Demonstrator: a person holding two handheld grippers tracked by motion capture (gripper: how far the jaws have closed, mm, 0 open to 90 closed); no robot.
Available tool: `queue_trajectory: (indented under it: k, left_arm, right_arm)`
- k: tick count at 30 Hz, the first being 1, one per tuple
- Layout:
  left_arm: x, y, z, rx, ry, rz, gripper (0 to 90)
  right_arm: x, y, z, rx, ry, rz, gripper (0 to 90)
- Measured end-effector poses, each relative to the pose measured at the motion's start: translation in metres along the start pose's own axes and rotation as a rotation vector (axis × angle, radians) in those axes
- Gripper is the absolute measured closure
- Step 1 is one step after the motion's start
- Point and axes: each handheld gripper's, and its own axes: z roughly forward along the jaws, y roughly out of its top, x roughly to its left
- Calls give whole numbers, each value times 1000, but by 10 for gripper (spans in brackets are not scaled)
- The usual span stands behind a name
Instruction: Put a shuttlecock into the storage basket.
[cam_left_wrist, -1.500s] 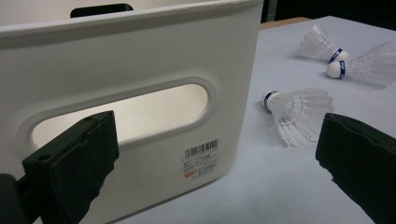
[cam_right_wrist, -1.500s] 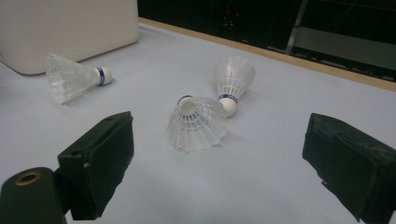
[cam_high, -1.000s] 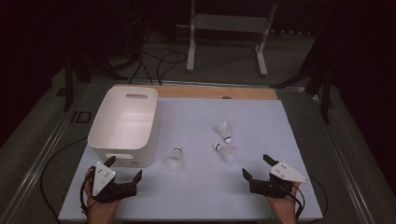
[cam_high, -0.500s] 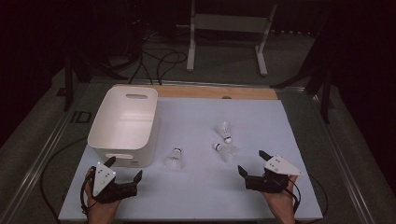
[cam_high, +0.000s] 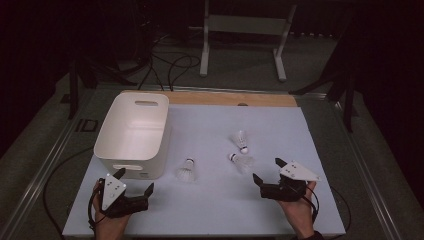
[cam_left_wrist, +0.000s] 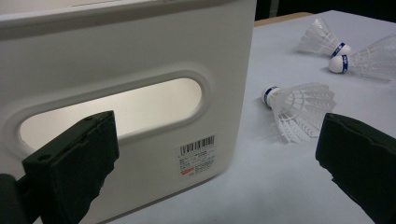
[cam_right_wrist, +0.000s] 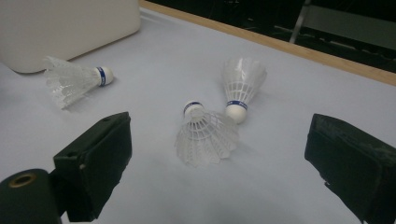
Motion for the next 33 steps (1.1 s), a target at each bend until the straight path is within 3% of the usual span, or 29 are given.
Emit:
queue_trajectory:
  k: [11,24,33]
  left_arm:
    - [0,0,0,-4,0,-2,0]
    - [0,0,0,-5,-1,-2,0]
    - [1,0,-2,-16,4,-19,0]
  right_arm:
    - [4,5,16,46,20,-17,74]
    - [6,11,34,163,38,-31,75]
    - [8,17,41,184,53,-49,75]
